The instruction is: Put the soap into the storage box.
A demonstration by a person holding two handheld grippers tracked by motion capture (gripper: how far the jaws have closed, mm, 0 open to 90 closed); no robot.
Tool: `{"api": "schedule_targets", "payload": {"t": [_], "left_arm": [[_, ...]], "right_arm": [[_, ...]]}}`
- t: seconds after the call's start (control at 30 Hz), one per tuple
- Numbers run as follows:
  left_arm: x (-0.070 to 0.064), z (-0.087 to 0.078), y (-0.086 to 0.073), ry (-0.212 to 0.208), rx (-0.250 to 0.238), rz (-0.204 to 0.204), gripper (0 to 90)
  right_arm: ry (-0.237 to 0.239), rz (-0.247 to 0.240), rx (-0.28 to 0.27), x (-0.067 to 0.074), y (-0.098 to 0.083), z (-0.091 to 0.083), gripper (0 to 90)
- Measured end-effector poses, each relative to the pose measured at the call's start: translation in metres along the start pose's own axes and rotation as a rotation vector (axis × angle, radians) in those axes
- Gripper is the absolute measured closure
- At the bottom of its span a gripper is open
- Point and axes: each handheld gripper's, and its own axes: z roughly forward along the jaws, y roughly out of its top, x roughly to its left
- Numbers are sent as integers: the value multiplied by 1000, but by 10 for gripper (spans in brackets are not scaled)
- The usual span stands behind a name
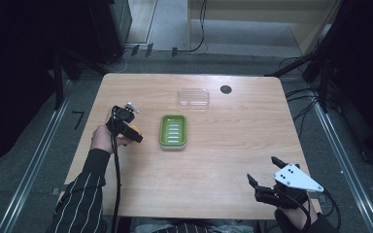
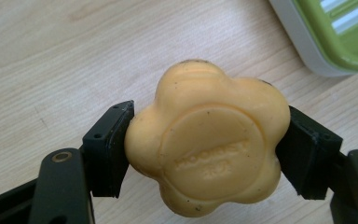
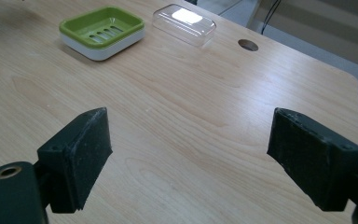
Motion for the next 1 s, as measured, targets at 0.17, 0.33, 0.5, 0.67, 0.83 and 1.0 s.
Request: {"api": "schedule_targets", "payload": {"t": [0.17, 0.33, 0.5, 0.67, 0.83, 1.0], "left_arm": [[-4, 1, 5, 0, -9, 15, 275], [-8, 0, 12, -3, -27, 24, 275], [-13, 2, 18, -3, -32, 37, 275], [-20, 1, 27, -10, -48, 58, 275], [-27, 3, 34, -7, -65, 68, 275], [-32, 3, 39, -6, -81, 77, 275]], "right_arm": [[0, -1, 0, 0, 0, 0, 136], [1, 0, 1, 0, 0, 0, 136], [2, 0, 0, 0, 0, 0, 136], [2, 2, 2, 0, 0, 0, 136], [2, 1, 0, -1, 0, 0, 136], [3, 2, 0, -1, 0, 0, 136]]}}
